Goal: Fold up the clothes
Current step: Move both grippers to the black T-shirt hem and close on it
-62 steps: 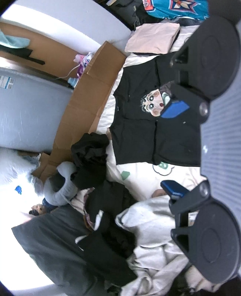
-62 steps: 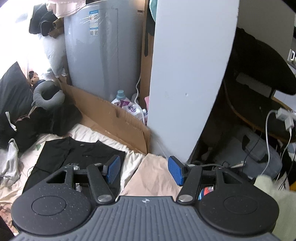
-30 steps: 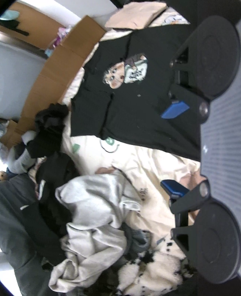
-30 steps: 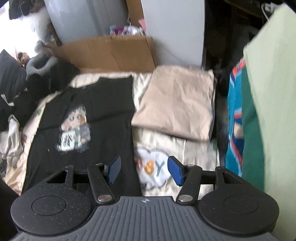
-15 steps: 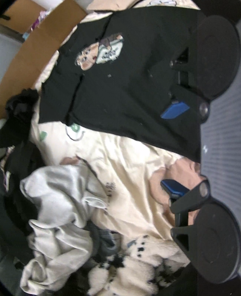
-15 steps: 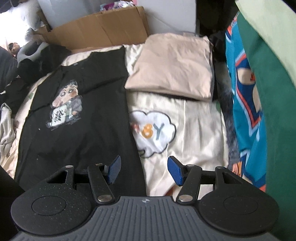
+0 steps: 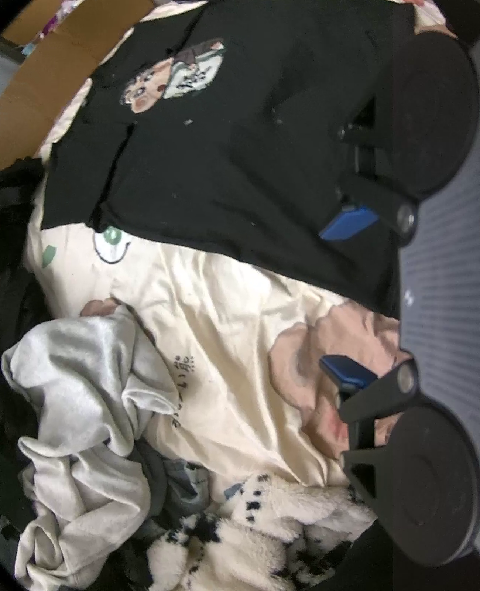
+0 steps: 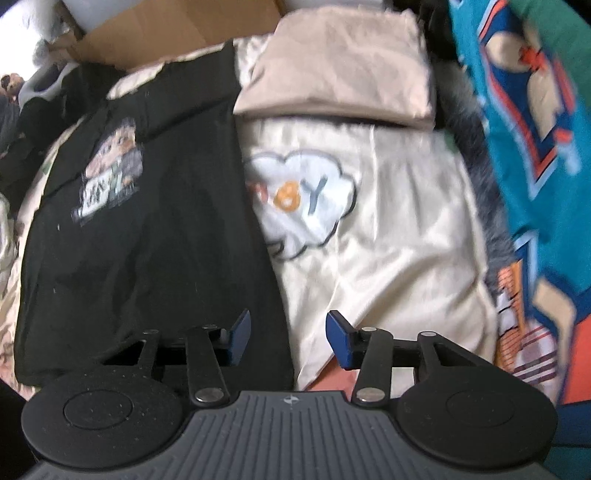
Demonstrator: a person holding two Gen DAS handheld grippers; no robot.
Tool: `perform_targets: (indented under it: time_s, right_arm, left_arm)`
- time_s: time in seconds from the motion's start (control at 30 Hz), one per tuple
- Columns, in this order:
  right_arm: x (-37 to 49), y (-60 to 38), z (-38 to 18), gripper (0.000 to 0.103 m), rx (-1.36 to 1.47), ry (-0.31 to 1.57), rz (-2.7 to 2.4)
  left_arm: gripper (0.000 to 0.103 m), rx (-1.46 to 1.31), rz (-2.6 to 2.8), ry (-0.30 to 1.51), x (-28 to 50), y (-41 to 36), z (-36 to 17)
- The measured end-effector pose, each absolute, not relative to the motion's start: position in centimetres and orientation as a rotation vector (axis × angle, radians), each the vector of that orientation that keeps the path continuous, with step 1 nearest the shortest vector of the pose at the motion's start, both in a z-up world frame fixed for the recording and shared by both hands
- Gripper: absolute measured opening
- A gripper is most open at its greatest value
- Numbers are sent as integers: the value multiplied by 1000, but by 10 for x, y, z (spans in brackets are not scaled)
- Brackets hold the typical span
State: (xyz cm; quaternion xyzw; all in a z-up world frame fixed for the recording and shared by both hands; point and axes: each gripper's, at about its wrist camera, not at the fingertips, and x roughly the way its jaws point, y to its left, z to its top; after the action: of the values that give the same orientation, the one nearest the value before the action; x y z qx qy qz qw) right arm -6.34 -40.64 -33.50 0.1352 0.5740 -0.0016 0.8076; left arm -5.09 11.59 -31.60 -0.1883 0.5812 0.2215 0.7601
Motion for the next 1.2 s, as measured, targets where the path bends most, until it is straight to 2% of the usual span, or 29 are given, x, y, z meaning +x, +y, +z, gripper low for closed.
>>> perform_targets:
  time_s: [0.13, 0.17, 0.27, 0.73, 0.77, 0.9, 0.93, 1.13, 1.2]
  right_arm:
    - [-66, -400, -362, 46, 281, 1292, 23]
    - [-67, -399, -368, 41, 281, 1306, 32]
    - [-71, -396, -382, 37, 286, 1340, 51]
    - [-66, -395, -411, 36, 293, 1376, 85]
    - [-65, -394, -412, 35, 293, 1380, 88]
    - [-62, -393, -415, 12, 308, 1403, 102]
    - [-63, -394, -415, 9, 328, 1411, 105]
    - [-63, -400, -420, 7, 416, 1445, 93]
    - [-60, -400, -421, 10, 423, 1458, 84]
  left_arm:
    - [71, -396, 490, 1302, -51, 118, -331]
    - [71, -395, 491, 1308, -52, 118, -334]
    - [71, -392, 493, 1328, -53, 118, -343]
    - [71, -390, 494, 1404, -70, 117, -379]
    - [71, -391, 497, 1404, -71, 118, -380]
    - [71, -396, 509, 1400, -73, 122, -383]
    - [70, -400, 512, 1396, -73, 123, -384]
    - [66, -421, 504, 1375, -80, 126, -389]
    - [62, -428, 495, 1361, -84, 126, -389]
